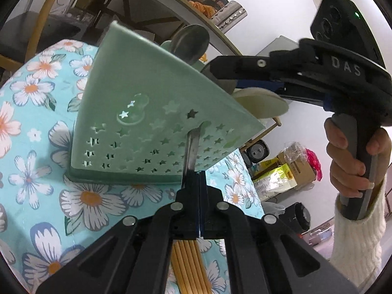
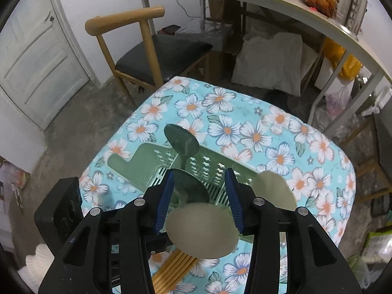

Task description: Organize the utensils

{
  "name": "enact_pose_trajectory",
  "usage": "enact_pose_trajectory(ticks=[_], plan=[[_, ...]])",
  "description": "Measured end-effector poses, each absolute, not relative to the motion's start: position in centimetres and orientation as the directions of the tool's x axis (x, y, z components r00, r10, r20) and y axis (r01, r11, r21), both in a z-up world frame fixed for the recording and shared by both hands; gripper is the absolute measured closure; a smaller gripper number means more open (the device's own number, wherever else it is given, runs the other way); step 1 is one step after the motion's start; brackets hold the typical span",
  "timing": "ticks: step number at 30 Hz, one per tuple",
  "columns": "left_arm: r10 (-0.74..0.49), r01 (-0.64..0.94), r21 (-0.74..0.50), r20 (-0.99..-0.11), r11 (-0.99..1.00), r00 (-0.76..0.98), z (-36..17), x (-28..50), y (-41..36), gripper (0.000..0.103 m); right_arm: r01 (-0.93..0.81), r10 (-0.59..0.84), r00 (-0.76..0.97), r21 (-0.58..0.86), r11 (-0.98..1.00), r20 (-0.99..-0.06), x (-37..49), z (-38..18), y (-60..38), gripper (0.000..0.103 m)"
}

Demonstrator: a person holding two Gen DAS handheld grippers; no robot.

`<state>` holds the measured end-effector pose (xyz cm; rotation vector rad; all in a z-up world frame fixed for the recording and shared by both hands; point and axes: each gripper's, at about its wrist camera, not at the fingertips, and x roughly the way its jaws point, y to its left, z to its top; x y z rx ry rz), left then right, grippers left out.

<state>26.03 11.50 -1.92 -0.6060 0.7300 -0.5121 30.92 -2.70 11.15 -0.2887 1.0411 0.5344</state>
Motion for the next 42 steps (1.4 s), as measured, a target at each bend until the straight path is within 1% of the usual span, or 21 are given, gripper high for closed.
enact_pose_trajectory(ticks=[1,2,3,4,5,6,9,13,14,18,21,24,30,31,37,42], plan=[[-0.617,0.219,-0.661,-0.457,0.717,0.641,-1.9,26.0,11.5,0.103,-0.55,0.291,0.391,0.032,0.835,-0.873,31.0,11.1,-2.8,0.063],[-0.618,0.22,-0.663,-0.456,0.716,0.64,-1.9,26.0,11.5,0.103,-0.555,0.302,0.387,0.041,0.831,-0.871,30.9,11.0,-2.8,0.067],[-0.623,0.221,-0.667,-0.453,0.711,0.638,-1.9,25.9,11.5,0.103,-0.559,0.31,0.384,0.049,0.828,-0.87,30.9,11.0,-2.8,0.08],[-0.626,0.223,-0.669,-0.452,0.709,0.636,-1.7,26.1,11.3,0.103,-0.556,0.311,0.387,0.049,0.83,-0.868,30.9,11.0,-2.8,0.085],[-0.629,0.226,-0.67,-0.449,0.707,0.635,-1.7,26.1,11.3,0.103,-0.551,0.318,0.396,0.054,0.833,-0.861,30.8,11.1,-2.9,0.093],[-0.63,0.232,-0.668,-0.448,0.707,0.634,-1.6,26.1,11.3,0.103,-0.552,0.327,0.399,0.06,0.832,-0.857,30.6,11.2,-2.9,0.095],[-0.624,0.245,-0.65,-0.448,0.719,0.64,-1.2,26.0,10.9,0.103,-0.555,0.323,0.439,0.03,0.831,-0.838,29.8,11.5,-2.8,0.096],[-0.663,0.28,-0.679,-0.401,0.678,0.632,-1.0,25.8,11.1,0.103,-0.536,0.302,0.495,-0.012,0.844,-0.815,29.0,11.6,-2.6,0.096],[-0.661,0.281,-0.678,-0.397,0.679,0.637,-0.9,25.7,11.2,0.103,-0.531,0.281,0.522,-0.049,0.846,-0.806,28.7,11.7,-2.5,0.097],[-0.628,0.259,-0.652,-0.429,0.713,0.649,-1.1,25.9,11.2,0.103,-0.521,0.244,0.61,-0.15,0.84,-0.754,27.5,11.8,-1.7,0.097],[-0.627,0.238,-0.661,-0.444,0.712,0.64,-1.7,26.3,11.3,0.103,-0.51,0.227,0.661,-0.207,0.835,-0.716,26.8,11.9,-1.6,0.098],[-0.615,0.231,-0.65,-0.457,0.724,0.643,-1.7,26.5,11.4,0.103,-0.524,0.264,0.651,-0.169,0.835,-0.712,26.8,12.2,-2.3,0.099],[-0.624,0.25,-0.653,-0.436,0.715,0.648,-1.4,26.3,11.5,0.103,-0.493,0.268,0.703,-0.18,0.851,-0.659,26.3,14.1,-3.1,0.1],[-0.627,0.252,-0.653,-0.435,0.714,0.646,-1.4,26.3,11.4,0.103,-0.474,0.258,0.727,-0.194,0.859,-0.636,26.0,14.5,-3.1,0.1],[-0.634,0.254,-0.658,-0.436,0.709,0.639,-1.5,26.2,11.0,0.103,-0.437,0.223,0.789,-0.269,0.858,-0.573,25.3,16.3,-2.7,0.1],[-0.637,0.262,-0.653,-0.438,0.71,0.634,-1.6,26.1,10.2,0.103,-0.412,0.19,0.818,-0.323,0.852,-0.543,25.4,17.5,-2.0,0.1]])
